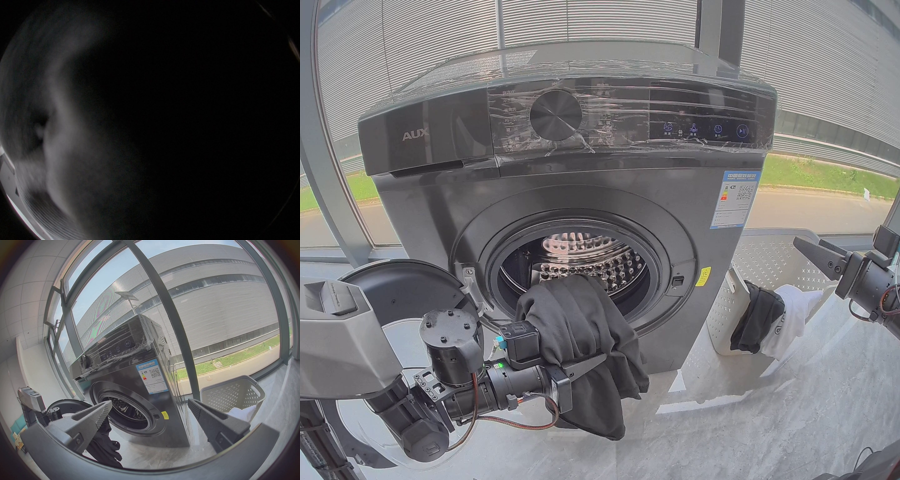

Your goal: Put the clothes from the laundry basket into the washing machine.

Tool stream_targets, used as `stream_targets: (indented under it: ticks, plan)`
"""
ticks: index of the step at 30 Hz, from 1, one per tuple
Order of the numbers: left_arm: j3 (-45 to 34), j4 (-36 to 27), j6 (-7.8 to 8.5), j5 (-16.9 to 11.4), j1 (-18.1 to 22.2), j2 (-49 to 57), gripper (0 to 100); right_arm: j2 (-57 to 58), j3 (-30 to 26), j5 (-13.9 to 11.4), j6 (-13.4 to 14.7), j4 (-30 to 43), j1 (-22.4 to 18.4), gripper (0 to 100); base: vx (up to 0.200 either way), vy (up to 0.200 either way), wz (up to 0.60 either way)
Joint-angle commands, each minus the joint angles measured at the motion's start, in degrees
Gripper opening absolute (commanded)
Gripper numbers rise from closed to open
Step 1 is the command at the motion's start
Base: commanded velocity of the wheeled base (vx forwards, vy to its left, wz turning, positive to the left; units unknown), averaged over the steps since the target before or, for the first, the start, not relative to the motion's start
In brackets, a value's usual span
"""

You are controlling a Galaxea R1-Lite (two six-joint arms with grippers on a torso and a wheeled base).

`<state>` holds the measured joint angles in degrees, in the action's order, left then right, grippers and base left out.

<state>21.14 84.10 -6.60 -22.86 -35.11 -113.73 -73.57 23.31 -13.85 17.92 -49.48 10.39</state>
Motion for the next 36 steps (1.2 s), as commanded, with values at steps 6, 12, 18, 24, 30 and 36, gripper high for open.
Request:
stream_targets:
  ticks: [6, 12, 18, 24, 30, 36]
  plan:
    - [0.0, -0.3, -2.19, 5.6, 1.7, 0.0, 0, -0.2, 0.0, 0.0, 0.0, 0.0, 0.1, 100, 0.0, 0.0, 0.0]
    - [2.6, -0.5, -4.48, 9.9, 1.7, -0.7, 0, -0.2, 0.1, 0.0, 0.0, 0.0, 0.1, 100, 0.0, 0.0, 0.0]
    - [7.4, -1.8, -5.8, 9.7, 1.0, -2.7, 0, -0.2, 0.4, 0.0, 0.0, 0.0, 0.1, 100, 0.0, 0.0, 0.0]
    - [10.4, -1.9, -7.99, 13.4, 1.6, -5.4, 0, -0.2, 0.9, 0.0, 0.0, 0.0, 0.1, 100, 0.0, 0.0, 0.0]
    - [12.9, -4.7, -9.4, 17.1, 3.8, -8.6, 0, -0.4, 1.3, 0.0, 0.0, 0.0, 0.1, 100, 0.0, 0.0, 0.0]
    - [18.6, -5.8, -13.18, 21.8, 5.8, -12.5, 0, -0.4, 1.6, 0.0, 0.0, 0.0, 0.0, 100, 0.0, 0.0, 0.0]
